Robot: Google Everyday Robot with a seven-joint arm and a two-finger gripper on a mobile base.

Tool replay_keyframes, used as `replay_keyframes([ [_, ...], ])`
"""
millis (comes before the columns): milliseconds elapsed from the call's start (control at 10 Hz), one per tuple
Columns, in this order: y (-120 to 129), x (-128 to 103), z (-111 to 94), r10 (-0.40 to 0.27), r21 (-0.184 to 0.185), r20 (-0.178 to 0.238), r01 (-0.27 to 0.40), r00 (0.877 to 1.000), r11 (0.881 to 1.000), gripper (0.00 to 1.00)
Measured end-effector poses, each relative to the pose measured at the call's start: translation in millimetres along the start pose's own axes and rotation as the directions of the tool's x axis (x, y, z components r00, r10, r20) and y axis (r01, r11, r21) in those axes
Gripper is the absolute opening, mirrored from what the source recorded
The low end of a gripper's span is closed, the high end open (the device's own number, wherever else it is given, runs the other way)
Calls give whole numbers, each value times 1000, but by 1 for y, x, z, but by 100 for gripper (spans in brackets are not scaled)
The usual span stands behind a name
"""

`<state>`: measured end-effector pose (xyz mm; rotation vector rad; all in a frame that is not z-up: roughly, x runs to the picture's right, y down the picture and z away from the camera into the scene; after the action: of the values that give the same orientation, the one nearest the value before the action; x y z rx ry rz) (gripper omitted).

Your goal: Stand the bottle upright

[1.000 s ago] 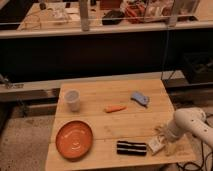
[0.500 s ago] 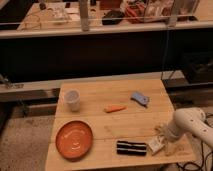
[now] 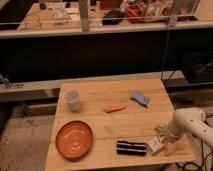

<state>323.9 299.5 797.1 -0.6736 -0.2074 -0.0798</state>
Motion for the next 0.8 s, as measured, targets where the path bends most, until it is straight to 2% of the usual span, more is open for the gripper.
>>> replay_keyframes([
  [100,-2,-2,-8,-43,18,-34,44,999,999,80],
  [200,-3,-7,-23,-106,27,-76,108,991,994,80],
  [500,-6,-13,-51,-196,15,-131,200,972,980,80],
  [800,-11,-14,-44,-277,-26,-157,277,948,961,80],
])
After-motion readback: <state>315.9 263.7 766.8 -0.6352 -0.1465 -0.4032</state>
